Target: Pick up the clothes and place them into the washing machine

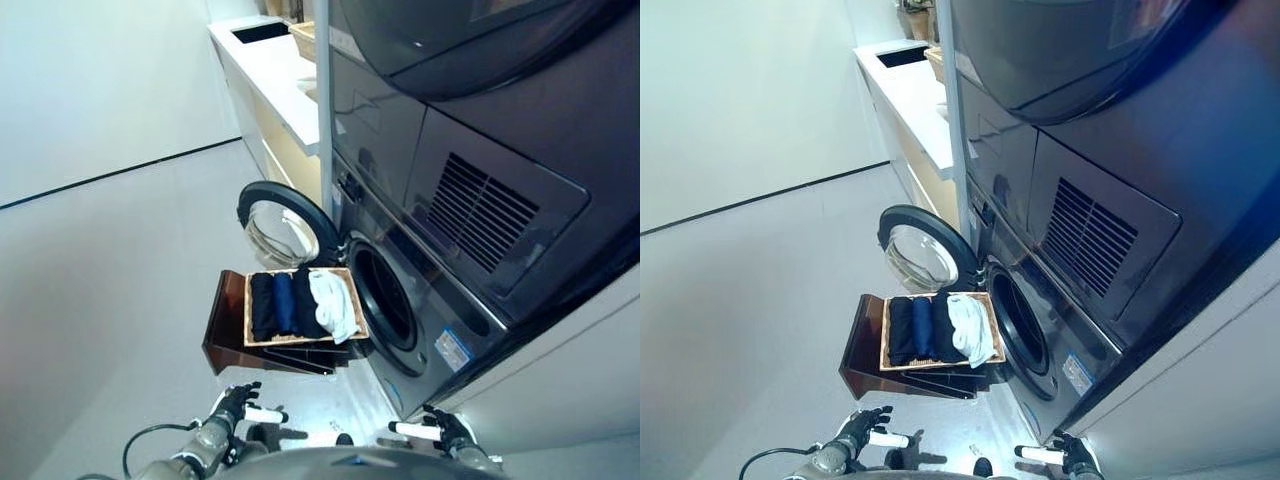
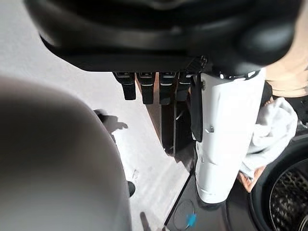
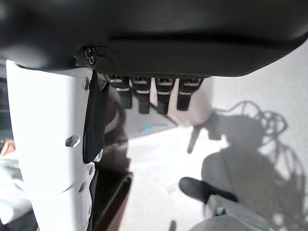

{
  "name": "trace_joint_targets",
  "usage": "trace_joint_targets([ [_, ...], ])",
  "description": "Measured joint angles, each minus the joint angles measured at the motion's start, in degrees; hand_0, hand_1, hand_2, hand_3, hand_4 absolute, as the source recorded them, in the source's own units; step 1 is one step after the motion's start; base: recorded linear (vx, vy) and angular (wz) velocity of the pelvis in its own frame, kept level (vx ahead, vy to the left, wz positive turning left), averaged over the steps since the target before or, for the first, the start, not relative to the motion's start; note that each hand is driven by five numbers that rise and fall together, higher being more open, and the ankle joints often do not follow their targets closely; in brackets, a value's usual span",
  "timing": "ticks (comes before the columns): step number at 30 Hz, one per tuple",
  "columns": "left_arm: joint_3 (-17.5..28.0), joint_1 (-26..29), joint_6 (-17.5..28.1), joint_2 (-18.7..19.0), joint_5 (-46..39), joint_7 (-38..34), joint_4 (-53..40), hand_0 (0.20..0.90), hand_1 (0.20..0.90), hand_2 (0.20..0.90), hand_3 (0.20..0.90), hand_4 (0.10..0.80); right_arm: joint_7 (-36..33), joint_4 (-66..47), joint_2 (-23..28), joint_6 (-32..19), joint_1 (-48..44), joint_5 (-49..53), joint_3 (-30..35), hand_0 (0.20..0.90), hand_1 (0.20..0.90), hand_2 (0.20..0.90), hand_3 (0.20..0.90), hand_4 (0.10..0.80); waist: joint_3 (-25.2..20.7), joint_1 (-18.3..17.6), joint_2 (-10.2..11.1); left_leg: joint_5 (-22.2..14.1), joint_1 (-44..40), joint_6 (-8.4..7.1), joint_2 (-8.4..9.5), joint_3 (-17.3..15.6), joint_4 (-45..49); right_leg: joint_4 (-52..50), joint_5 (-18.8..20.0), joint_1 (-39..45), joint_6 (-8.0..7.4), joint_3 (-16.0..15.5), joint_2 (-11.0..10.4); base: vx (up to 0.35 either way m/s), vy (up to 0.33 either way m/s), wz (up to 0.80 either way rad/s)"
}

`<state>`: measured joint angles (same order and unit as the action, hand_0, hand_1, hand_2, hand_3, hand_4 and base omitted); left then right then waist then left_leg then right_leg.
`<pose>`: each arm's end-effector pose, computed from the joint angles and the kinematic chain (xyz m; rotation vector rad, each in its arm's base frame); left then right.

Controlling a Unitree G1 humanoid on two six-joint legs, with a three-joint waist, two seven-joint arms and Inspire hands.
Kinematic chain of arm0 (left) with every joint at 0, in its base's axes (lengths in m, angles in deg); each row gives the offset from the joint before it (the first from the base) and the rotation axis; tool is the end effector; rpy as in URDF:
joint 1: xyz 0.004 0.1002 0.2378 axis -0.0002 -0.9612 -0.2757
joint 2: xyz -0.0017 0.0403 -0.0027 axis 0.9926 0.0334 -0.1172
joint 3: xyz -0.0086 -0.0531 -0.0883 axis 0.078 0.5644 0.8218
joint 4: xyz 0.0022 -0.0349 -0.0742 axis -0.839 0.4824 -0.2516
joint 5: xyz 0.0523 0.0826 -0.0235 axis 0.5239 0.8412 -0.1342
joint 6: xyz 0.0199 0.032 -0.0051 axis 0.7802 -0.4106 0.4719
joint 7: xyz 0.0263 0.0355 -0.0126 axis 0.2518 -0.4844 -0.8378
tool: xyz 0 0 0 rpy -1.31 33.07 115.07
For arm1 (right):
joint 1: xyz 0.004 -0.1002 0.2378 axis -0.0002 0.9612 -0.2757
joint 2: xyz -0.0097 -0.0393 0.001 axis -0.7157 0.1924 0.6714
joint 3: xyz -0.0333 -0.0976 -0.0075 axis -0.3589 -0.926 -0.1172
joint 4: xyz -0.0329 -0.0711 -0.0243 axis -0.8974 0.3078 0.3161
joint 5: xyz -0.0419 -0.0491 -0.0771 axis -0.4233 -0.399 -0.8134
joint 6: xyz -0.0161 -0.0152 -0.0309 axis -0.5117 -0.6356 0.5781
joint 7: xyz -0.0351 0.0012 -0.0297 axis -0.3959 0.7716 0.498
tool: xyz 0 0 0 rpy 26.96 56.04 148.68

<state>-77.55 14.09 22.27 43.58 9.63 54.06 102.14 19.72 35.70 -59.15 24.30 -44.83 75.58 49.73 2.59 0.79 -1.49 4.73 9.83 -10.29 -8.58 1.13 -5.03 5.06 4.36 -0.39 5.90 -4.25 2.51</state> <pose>0.0988 0.1825 -0.1166 0.4088 1.0217 -0.1992 0.0698 -0.2312 -0.1137 -0.2930 1.1290 -0.1308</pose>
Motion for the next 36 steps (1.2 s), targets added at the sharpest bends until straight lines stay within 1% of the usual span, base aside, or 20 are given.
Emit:
trace_joint_targets([
  [3, 0.09, -0.07, 0.01, 0.1, -0.32, 0.03, -0.11, 0.9, 0.9, 0.9, 0.9, 0.8, 0.14, -0.08, 0.09, -0.02, -0.19, 1.02, 0.01, 0.9, 0.9, 0.9, 0.9, 0.8, -0.2, 0.67, -0.53, 0.95, 0.43, 0.63, 0.38, -3.32, 0.06, -0.02, -0.47, 0.89, -0.8, 0.5, 0.09, 0.208, 0.15, -0.28],
  [6, -0.11, -0.7, -0.06, 0.05, -0.09, 0.13, -0.3, 0.9, 0.9, 0.9, 0.9, 0.8, 0.23, -0.56, 0.19, -0.05, -0.82, 2.77, 0.08, 0.9, 0.9, 0.9, 0.9, 0.8, -0.96, 1.68, -1.69, 2.44, -2.0, 2.48, 0.54, -3.86, 0.05, -0.14, -1.51, 1.84, -2.91, 3.61, -0.06, 0.258, 0.194, -0.53],
  [8, -0.36, -1.99, -0.07, -0.22, 0.16, 0.15, -1.0, 0.9, 0.9, 0.9, 0.9, 0.8, 0.39, -1.01, 0.75, -0.07, -0.94, 3.8, 0.04, 0.9, 0.9, 0.9, 0.9, 0.8, -2.3, 1.58, -3.59, 2.94, -3.81, 3.32, 0.25, -4.02, 0.05, -0.33, -2.05, 2.04, -5.09, 4.91, -0.04, 0.296, 0.211, -0.43],
  [9, -0.47, -2.36, -0.24, -0.23, 0.29, 0.15, -1.24, 0.9, 0.9, 0.9, 0.9, 0.8, 0.47, -1.1, 0.63, -0.01, -1.08, 4.7, 0.1, 0.9, 0.9, 0.9, 0.9, 0.8, -2.82, 1.44, -4.12, 4.43, -4.51, 8.35, 0.99, -4.41, 0.36, -0.9, -2.5, 2.16, -6.41, 5.42, -0.79, 0.258, 0.192, -0.32],
  [11, -0.45, -1.73, -0.42, 0.91, 0.92, 0.15, -1.47, 0.9, 0.9, 0.9, 0.9, 0.8, 1.51, -1.96, -0.21, -0.02, -1.15, 6.14, 0.0, 0.9, 0.9, 0.9, 0.9, 0.8, -1.6, 1.42, -2.33, 3.02, -6.46, 10.17, 3.64, -5.18, 0.4, -6.55, -6.2, 1.21, -8.58, 5.55, -3.61, 0.191, 0.195, -0.19],
  [13, -0.58, -1.2, -0.46, 2.78, 1.24, 0.06, -1.94, 0.9, 0.9, 0.9, 0.9, 0.8, 1.66, -3.3, -1.81, -0.08, -1.85, 6.69, -0.04, 0.9, 0.9, 0.9, 0.9, 0.8, -1.03, 1.69, -0.66, 1.65, -7.54, 12.01, 5.77, -6.79, 0.48, -18.03, -10.43, -3.8, -10.19, 5.57, -5.62, 0.099, 0.208, -0.21],
  [14, -1.42, -0.64, -0.8, 3.58, 1.27, 0.0, -1.89, 0.9, 0.9, 0.9, 0.9, 0.8, 1.74, -3.61, -2.53, -0.09, -2.75, 6.78, -0.1, 0.9, 0.9, 0.9, 0.9, 0.8, -0.47, 1.41, 0.11, 1.17, -7.7, 12.65, 6.41, -7.22, 0.94, -24.51, -11.92, -7.04, -11.96, 5.83, -6.51, 0.049, 0.152, -0.21],
  [15, -2.87, 0.3, -1.1, 4.59, 1.28, 0.01, -1.93, 0.9, 0.9, 0.9, 0.9, 0.8, 1.56, -4.22, -3.09, -0.06, -4.17, 6.86, -0.44, 0.9, 0.9, 0.9, 0.9, 0.8, 1.24, 1.25, -0.04, 0.66, -8.86, 13.88, 6.84, -7.21, 0.55, -32.56, -10.96, -10.93, -13.11, 5.29, -7.06, 0.198, 0.121, -0.17],
  [16, -4.03, 0.6, -1.18, 5.22, 1.39, 0.07, -1.94, 0.9, 0.9, 0.9, 0.9, 0.8, 1.6, -5.17, -3.38, -0.09, -4.97, 6.86, -0.52, 0.9, 0.9, 0.9, 0.9, 0.8, 2.38, 1.14, -0.28, 0.74, -9.31, 14.31, 6.73, -7.77, 0.48, -37.64, -11.33, -13.28, -13.99, 3.15, -8.09, 0.236, -0.037, 0.06],
  [18, -4.33, 0.27, -1.25, 5.61, 1.43, -0.12, -1.84, 0.9, 0.9, 0.9, 0.9, 0.8, 1.58, -6.41, -3.81, 0.08, -4.35, 6.82, -0.61, 0.9, 0.9, 0.9, 0.9, 0.8, 1.53, 0.75, 0.22, 0.12, -9.04, 14.33, 6.97, -9.85, 0.13, -33.49, -12.74, -13.99, -13.86, -4.14, -12.54, 0.205, -0.049, 0.15],
  [19, -4.11, -0.19, -1.15, 6.33, 1.48, -0.11, -1.88, 0.9, 0.9, 0.9, 0.9, 0.8, 1.56, -7.2, -4.2, 0.07, -4.25, 6.8, -0.67, 0.9, 0.9, 0.9, 0.9, 0.8, 1.12, 1.42, 1.7, -0.05, -9.13, 14.5, 8.05, -11.36, 0.12, -26.26, -12.27, -13.93, -13.8, -7.89, -15.86, 0.145, -0.025, -0.04],
  [20, -3.95, -0.78, -1.32, 6.98, 1.44, -0.29, -1.83, 0.9, 0.9, 0.9, 0.9, 0.8, 1.51, -7.6, -4.67, 0.06, -4.7, 6.78, -1.02, 0.9, 0.9, 0.9, 0.9, 0.8, 0.94, 1.99, 3.0, -0.27, -9.27, 14.82, 8.87, -11.56, 0.12, -21.48, -10.55, -13.12, -13.86, -7.85, -17.21, 0.2, -0.037, 0.08],
  [21, -3.56, -1.67, -1.43, 7.51, 1.45, -0.32, -1.58, 0.9, 0.9, 0.9, 0.9, 0.8, 1.42, -7.79, -4.93, 0.06, -4.85, 6.7, -1.77, 0.9, 0.9, 0.9, 0.9, 0.8, 0.64, 1.65, 3.45, -0.32, -9.25, 14.75, 9.39, -10.77, 0.1, -18.9, -8.68, -12.28, -14.67, -4.12, -16.28, 0.187, -0.038, 0.24],
  [22, -2.3, -2.49, -1.39, 7.66, 1.42, -0.38, -1.55, 0.9, 0.9, 0.9, 0.9, 0.8, 1.42, -7.81, -5.1, 0.03, -4.6, 6.55, -1.81, 0.9, 0.9, 0.9, 0.9, 0.8, 0.27, 1.66, 3.93, -0.39, -9.35, 14.52, 9.57, -10.16, 0.11, -16.23, -7.87, -11.08, -15.48, -2.49, -15.8, 0.195, -0.042, 0.36],
  [23, -1.94, -3.19, -1.38, 7.98, 1.36, -0.68, -1.55, 0.9, 0.9, 0.9, 0.9, 0.8, 1.34, -7.77, -5.12, 0.07, -4.46, 6.47, -1.75, 0.9, 0.9, 0.9, 0.9, 0.8, -0.18, 2.08, 4.7, -0.41, -9.23, 14.07, 9.64, -10.08, 0.1, -14.45, -4.73, -10.41, -14.58, -2.33, -15.67, 0.184, -0.036, 0.34],
  [25, -1.62, -4.89, -1.4, 7.68, 1.33, -1.2, -1.62, 0.9, 0.9, 0.9, 0.9, 0.8, 1.1, -7.88, -4.73, 0.15, -4.29, 6.3, -1.64, 0.9, 0.9, 0.9, 0.9, 0.8, -0.99, 2.73, 4.53, -0.46, -9.3, 12.94, 9.05, -9.39, 0.11, -12.19, -1.45, -8.86, -14.12, -3.97, -15.61, 0.136, -0.026, 0.26],
  [26, -1.65, -6.37, -1.42, 6.69, 1.35, -1.08, -1.62, 0.9, 0.9, 0.9, 0.9, 0.8, 0.98, -7.84, -3.72, 0.09, -3.84, 6.22, -1.64, 0.9, 0.9, 0.9, 0.9, 0.8, -1.99, 2.88, 3.4, -0.58, -9.13, 12.23, 7.96, -8.38, 0.17, -8.53, -0.15, -6.69, -13.7, -5.09, -14.27, 0.116, -0.032, 0.18],
  [30, -1.38, -6.99, -1.25, 6.24, 1.28, -1.09, -1.92, 0.9, 0.9, 0.9, 0.9, 0.8, -0.1, -7.94, -2.22, 0.21, -4.5, 5.63, -1.63, 0.9, 0.9, 0.9, 0.9, 0.8, -3.65, 3.51, 2.72, -0.17, -8.2, 11.06, 6.57, -6.92, 0.4, -2.16, 2.95, -3.54, -12.57, -7.64, -12.29, 0.096, -0.027, 0.2],
  [34, -1.36, -6.79, -1.1, 6.17, 1.28, -0.84, -2.36, 0.9, 0.9, 0.9, 0.9, 0.8, -0.23, -8.09, -1.03, 0.11, -7.0, 4.16, -2.03, 0.9, 0.9, 0.9, 0.9, 0.8, -4.1, 3.89, 2.6, -0.44, -7.05, 10.28, 5.96, -6.73, 0.75, -0.41, 3.62, -3.41, -12.18, -8.06, -11.52, -0.155, -0.032, -0.01],
  [36, -1.51, -4.54, -0.93, 6.3, 0.65, -1.24, -4.22, 0.9, 0.9, 0.9, 0.9, 0.8, -1.19, -7.77, 0.17, 0.07, -9.92, 4.22, -3.4, 0.9, 0.9, 0.9, 0.9, 0.8, -3.42, 3.8, 2.54, -0.53, -1.59, 10.25, 6.08, -5.55, 3.98, -1.84, 3.49, -7.56, -11.99, -9.37, -11.78, -0.278, -0.037, 0.31],
])
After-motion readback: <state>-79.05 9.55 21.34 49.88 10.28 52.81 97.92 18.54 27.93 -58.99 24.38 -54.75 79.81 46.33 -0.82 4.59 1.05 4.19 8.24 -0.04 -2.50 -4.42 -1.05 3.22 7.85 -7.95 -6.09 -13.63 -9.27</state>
